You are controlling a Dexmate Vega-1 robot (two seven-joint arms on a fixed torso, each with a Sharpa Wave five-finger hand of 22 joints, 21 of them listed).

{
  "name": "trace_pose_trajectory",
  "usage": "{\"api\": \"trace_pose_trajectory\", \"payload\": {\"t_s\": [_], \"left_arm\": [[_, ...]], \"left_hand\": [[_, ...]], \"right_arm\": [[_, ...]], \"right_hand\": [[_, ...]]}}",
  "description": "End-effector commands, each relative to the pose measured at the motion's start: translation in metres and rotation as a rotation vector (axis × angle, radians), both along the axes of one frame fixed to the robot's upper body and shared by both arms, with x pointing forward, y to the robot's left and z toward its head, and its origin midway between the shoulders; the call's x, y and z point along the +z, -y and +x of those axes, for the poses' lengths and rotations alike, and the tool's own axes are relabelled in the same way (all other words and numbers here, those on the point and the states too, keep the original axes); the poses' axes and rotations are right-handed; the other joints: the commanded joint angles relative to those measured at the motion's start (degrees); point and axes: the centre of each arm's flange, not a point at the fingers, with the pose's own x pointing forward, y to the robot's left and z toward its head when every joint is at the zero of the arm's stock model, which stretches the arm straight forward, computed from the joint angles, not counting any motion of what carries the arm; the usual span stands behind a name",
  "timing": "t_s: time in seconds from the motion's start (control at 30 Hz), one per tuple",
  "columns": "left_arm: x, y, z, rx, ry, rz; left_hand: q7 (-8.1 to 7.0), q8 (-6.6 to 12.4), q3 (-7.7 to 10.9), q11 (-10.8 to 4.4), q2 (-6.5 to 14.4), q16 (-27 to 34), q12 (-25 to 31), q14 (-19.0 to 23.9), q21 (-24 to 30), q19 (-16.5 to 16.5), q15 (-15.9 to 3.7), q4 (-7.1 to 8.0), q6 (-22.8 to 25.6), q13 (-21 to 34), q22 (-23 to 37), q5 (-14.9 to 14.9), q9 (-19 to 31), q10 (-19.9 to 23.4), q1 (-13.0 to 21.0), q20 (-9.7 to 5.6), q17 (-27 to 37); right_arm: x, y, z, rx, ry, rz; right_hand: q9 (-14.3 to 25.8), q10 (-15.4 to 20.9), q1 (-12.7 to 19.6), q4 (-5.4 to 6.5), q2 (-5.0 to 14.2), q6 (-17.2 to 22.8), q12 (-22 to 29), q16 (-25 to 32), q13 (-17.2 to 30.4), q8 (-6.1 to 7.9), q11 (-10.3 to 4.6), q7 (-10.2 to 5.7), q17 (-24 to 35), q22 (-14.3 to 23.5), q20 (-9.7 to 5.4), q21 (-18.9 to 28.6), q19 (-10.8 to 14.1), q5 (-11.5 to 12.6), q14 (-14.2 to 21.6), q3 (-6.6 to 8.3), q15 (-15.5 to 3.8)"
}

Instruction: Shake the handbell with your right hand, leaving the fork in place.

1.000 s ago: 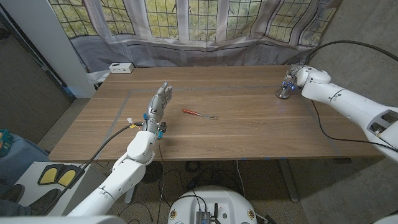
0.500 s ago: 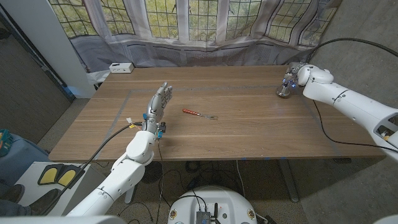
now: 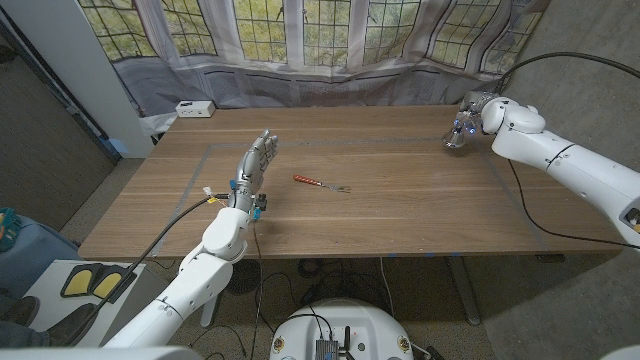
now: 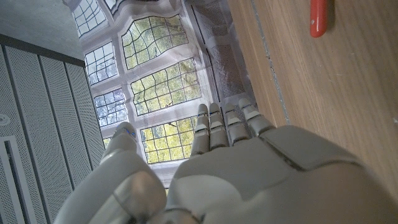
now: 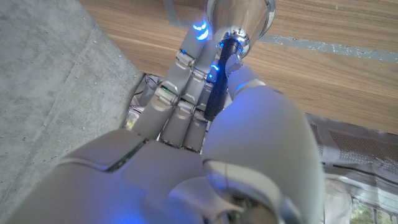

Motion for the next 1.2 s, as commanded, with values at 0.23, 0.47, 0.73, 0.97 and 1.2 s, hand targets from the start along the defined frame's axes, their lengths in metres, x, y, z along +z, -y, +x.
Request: {"api": "trace_pose_trajectory", "payload": {"t_s": [0.23,0.47,0.73,0.97,1.2], "left_arm": [[0.004,-0.001,0.000,-0.010,0.017,0.007],[0.005,-0.003,-0.003,-0.010,0.026,0.003],[0.005,-0.007,-0.006,-0.007,0.027,0.008],[0.004,-0.009,-0.008,-0.011,0.025,0.012],[0.002,-0.012,-0.009,-0.019,0.022,0.015]], "left_hand": [[0.46,-0.26,0.36,0.56,0.1,0.2,-0.1,0.4,0.3,0.3,0.47,0.02,0.0,0.2,0.1,-0.1,0.1,0.0,0.5,-1.15,0.2],[0.04,-0.69,0.43,-0.17,0.1,0.3,0.0,0.6,0.4,0.6,0.04,-0.04,-1.3,0.2,0.1,-0.1,0.1,0.1,0.6,-1.61,0.1],[-0.52,-1.04,0.49,-0.58,0.1,0.2,-0.2,0.6,0.5,0.9,-0.27,-0.13,-2.9,0.2,0.1,-0.1,0.1,-0.2,0.8,-1.89,0.1],[-0.33,-0.91,0.52,-0.40,0.1,0.1,-0.2,0.4,0.4,0.9,-0.29,-0.17,-3.0,0.2,0.1,-0.1,0.1,-0.4,0.8,-2.33,0.1],[-0.18,-0.64,0.56,-0.34,0.1,0.2,-0.2,0.5,0.4,0.9,-0.27,-0.19,-2.7,0.2,0.1,-0.1,0.1,-0.3,0.9,-2.39,0.1]], "right_arm": [[0.006,-0.022,-0.047,0.083,0.070,-0.054],[0.003,-0.037,-0.064,0.084,0.086,-0.115],[-0.001,-0.052,-0.084,0.132,0.114,-0.135],[-0.005,-0.063,-0.097,0.175,0.122,-0.140],[-0.008,-0.070,-0.110,0.217,0.133,-0.120]], "right_hand": [[0.3,1.8,1.7,0.49,1.03,-0.1,1.8,-0.6,4.3,-0.34,1.71,0.12,0.6,0.1,0.10,0.9,-0.4,0.4,1.4,-0.07,-1.98],[0.5,1.4,1.8,0.54,1.13,-0.4,1.7,-0.9,4.6,-0.43,1.61,0.13,0.8,0.0,0.04,1.2,-0.6,0.4,1.3,-0.12,-2.24],[1.0,1.0,1.9,0.59,1.25,-0.6,1.6,-1.2,4.9,-0.35,1.68,0.10,1.2,0.0,-0.01,1.6,-0.8,0.4,1.1,-0.22,-2.05],[1.2,1.0,1.9,0.67,1.28,-0.7,1.7,-1.4,5.3,-0.35,1.69,0.15,1.5,0.0,0.01,2.0,-1.0,0.3,1.3,-0.32,-1.89],[1.2,1.0,1.9,0.74,1.28,-0.6,1.6,-1.8,5.2,-0.40,1.63,0.01,1.5,-0.1,-0.07,2.4,-1.0,0.4,1.5,-0.33,-2.18]]}}
